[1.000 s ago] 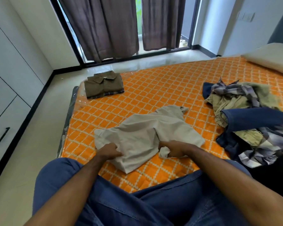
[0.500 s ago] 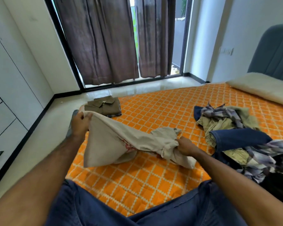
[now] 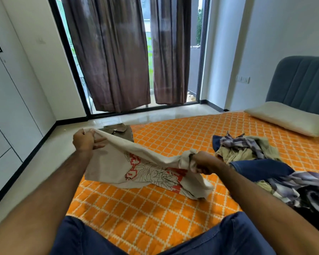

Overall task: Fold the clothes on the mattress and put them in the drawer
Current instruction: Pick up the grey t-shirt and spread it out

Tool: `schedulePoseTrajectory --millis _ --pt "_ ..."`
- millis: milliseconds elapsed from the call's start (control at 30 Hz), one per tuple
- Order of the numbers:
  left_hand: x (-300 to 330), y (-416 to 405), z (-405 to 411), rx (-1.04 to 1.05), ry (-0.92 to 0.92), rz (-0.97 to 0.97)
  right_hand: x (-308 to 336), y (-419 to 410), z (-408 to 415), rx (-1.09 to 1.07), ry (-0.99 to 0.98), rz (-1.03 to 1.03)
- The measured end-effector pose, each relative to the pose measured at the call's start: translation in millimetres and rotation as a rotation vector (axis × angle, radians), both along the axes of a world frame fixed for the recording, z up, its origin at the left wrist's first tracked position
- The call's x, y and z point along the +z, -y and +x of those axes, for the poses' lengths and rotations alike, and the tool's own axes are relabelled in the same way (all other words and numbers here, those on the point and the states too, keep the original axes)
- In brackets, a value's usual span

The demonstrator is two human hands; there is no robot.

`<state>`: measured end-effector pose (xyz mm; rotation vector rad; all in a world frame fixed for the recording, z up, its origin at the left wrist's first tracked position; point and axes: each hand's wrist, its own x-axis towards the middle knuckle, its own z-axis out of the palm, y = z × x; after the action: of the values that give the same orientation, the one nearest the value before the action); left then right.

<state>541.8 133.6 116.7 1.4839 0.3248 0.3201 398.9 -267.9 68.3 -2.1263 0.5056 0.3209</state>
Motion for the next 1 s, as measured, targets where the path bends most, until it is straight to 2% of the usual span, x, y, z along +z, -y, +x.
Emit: schedulePoseTrajectory --millis 67,133,267,333,400,467,500,567,667,767,867,1000 --pt "-8 1 -5 0.029 0.013 -0.019 -3 -3 -2 -0.099 0.030 0.367" --pt "-14 -2 -7 0.074 0.041 0.005 -13 1 6 -0.291 0.199 0.575" --pt "-25 -9 -8 0.094 0.039 -0.012 -45 19 25 -0.537 0.496 0.777" --pt "-33 -10 -8 0.090 0.042 -0.052 -58 20 29 -0.657 0.573 0.860" --pt "-45 -10 -9 0.090 0.038 -0.083 -65 13 29 -0.771 0.666 1.035" --pt "-57 -10 -11 0.081 0.027 -0.093 -67 0 28 -0.861 0.685 1.138" --pt "-63 -9 -11 0.069 0.011 -0.071 -71 -9 28 -0.890 0.638 1.115" --pt "-75 -5 -13 0.037 -0.015 -0.024 -89 -28 26 -0.902 0.480 0.936" --pt "-96 -4 -17 0.003 -0.035 0.038 -119 -49 29 -0.659 0.296 0.577" --pt "-123 -11 -18 -0.033 -0.058 0.073 -133 -60 35 -0.303 0.272 0.303" --pt "-150 -18 -14 -0.002 -0.113 0.079 -135 -57 51 -0.143 0.268 0.030" --pt "-179 -24 -7 0.046 -0.179 0.091 -138 -40 81 0.012 0.227 -0.199"
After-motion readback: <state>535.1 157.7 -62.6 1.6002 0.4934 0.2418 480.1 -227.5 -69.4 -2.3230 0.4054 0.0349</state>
